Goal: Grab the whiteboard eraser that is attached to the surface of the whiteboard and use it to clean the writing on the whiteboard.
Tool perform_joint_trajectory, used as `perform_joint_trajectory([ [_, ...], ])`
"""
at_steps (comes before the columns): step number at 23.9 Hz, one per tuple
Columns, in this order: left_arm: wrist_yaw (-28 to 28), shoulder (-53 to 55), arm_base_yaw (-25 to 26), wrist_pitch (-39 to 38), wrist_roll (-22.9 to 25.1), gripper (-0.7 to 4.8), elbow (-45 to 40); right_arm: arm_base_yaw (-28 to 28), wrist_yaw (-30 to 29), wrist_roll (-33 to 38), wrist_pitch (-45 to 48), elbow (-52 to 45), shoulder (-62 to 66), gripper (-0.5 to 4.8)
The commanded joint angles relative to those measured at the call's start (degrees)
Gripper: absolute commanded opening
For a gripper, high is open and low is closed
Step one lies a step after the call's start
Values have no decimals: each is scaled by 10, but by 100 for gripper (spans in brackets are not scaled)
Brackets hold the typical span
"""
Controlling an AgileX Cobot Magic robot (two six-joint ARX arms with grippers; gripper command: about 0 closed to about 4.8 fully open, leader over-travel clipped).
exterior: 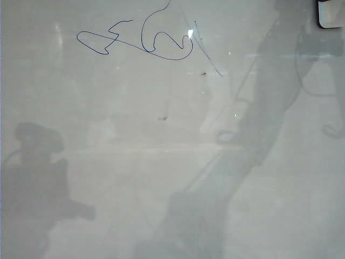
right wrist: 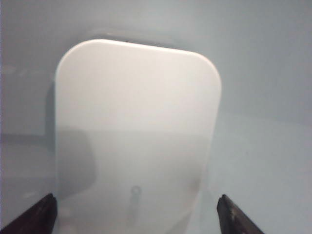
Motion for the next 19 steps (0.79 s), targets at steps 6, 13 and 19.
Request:
perform_joint_trajectory([
  [6, 0, 0, 0, 5, 2, -2, 0, -2, -14, -1, 48, 3, 26, 434],
  [13, 0, 0, 0, 5, 2, -2, 0, -3, -14, -1, 66, 4, 33, 261],
  [19, 1, 0, 0, 5, 2, -2, 0, -4, -16, -2, 60, 4, 28, 138],
])
